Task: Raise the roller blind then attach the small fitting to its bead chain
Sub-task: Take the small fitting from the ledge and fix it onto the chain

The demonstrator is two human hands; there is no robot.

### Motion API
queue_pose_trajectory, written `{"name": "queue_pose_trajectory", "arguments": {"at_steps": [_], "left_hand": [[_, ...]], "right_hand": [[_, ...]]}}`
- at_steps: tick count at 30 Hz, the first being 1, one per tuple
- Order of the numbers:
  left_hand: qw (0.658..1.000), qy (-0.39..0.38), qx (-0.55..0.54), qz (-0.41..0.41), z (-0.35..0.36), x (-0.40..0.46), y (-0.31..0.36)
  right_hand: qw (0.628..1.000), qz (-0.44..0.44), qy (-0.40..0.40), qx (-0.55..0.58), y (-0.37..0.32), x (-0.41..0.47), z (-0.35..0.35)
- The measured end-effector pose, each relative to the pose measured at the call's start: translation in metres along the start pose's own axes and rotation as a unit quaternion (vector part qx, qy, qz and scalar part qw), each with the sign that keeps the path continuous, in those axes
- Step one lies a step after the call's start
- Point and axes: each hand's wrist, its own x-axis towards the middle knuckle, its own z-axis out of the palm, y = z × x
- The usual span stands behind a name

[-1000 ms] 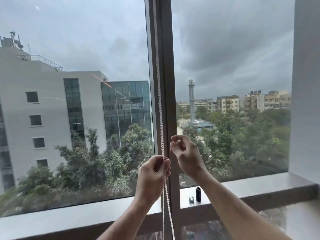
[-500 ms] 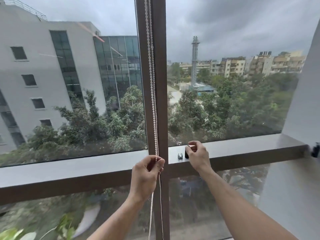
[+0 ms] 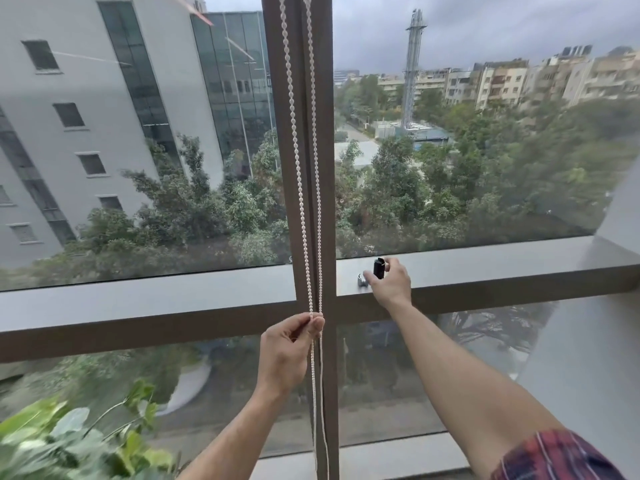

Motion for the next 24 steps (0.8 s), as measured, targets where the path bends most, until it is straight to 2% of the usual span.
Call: {"name": "queue_pose_trajectory", "arguments": {"at_steps": [12,15,19,24], "left_hand": [[1.0,-0.024,0.011,-0.014,0.017,-0.011,-0.018],[1.0,-0.025,-0.004,-0.018,0.017,-0.012,-0.021],[0.999,-0.017,-0.019,-0.023,0.016,-0.017,-0.025],[0.999,0.004,0.01,0.034,0.014,-0.027,-0.028]], "right_hand": [[0.997,-0.013,0.03,0.07,0.018,-0.007,-0.003],[0.993,-0.059,0.041,0.092,0.015,-0.031,-0.001],[0.985,-0.122,0.0,0.12,0.013,-0.076,0.005],[0.975,-0.183,-0.038,0.117,0.017,-0.126,0.018]]}}
